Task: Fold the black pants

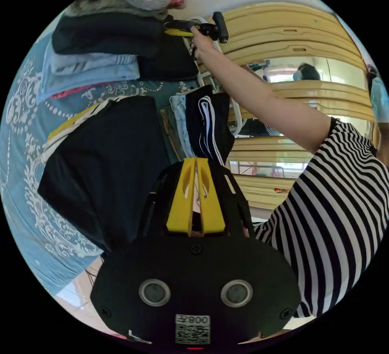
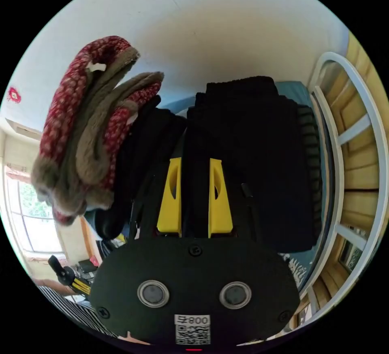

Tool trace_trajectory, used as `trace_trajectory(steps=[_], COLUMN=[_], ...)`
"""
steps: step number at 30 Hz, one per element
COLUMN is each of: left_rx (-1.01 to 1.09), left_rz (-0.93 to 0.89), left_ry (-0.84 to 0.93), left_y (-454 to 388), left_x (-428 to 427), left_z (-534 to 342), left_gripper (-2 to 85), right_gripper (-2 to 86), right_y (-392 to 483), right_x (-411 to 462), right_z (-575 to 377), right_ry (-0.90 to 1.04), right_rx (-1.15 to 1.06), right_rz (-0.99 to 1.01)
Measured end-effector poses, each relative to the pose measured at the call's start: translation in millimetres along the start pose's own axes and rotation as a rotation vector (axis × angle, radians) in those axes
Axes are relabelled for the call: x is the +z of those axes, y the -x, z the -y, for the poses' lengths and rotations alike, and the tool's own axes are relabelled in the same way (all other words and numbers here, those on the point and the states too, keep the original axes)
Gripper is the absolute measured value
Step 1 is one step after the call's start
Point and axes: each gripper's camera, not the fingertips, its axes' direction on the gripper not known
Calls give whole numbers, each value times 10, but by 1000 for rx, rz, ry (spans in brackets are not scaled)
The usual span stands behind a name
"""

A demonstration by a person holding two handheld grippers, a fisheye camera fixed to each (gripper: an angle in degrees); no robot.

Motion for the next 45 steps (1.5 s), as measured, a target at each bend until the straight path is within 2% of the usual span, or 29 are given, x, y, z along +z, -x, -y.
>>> trace_trajectory(steps=[6,11,19,23,32,37,41,45], left_rx=[-132,-134,-117,-80,73,179,261,362], left_rz=[-24,-35,-86,-92,-150,-208,-223,-149], left_ry=[-20,-26,-55,-66,-99,-175,-263,-373], left_y=[-221,-618,-1467,-1910,-3129,-3913,-4423,-5041], left_x=[-341,-614,-1102,-1344,-1961,-2487,-2961,-3575], left_z=[-102,-20,45,69,70,-148,-360,-552], left_gripper=[2,2,2,2,3,11,31,78], right_gripper=[78,33,21,20,16,15,14,12], right_y=[500,689,966,1268,2892,4252,5238,6240], right_x=[819,984,515,186,-522,-816,-840,-591], right_z=[230,19,-883,-1336,-2110,-2587,-2955,-3408], right_ry=[87,14,-314,-480,-799,-953,-991,-980], right_rx=[1,59,153,130,-95,-263,-362,-443], right_rz=[-130,-9,241,299,267,262,249,323])
